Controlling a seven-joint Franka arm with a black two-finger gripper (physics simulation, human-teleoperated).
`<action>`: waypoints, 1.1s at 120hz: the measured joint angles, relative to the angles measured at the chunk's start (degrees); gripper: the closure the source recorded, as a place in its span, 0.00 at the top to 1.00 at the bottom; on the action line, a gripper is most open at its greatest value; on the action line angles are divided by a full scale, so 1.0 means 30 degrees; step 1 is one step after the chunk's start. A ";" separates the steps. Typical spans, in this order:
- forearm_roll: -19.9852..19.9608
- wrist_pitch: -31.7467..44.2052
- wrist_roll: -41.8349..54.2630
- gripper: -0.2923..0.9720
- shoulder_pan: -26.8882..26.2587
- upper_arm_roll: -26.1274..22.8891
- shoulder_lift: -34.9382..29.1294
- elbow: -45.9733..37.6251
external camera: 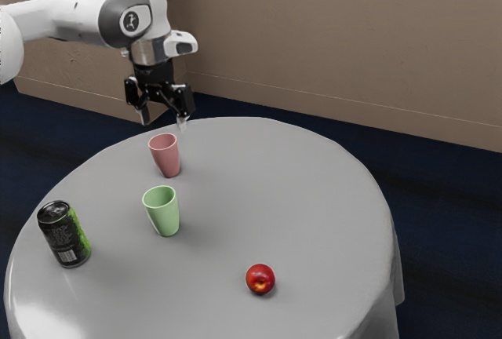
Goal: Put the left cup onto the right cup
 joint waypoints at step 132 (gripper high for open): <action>-0.0918 0.1955 0.2683 0.73 0.2883 -0.0328 0.6434 0.4421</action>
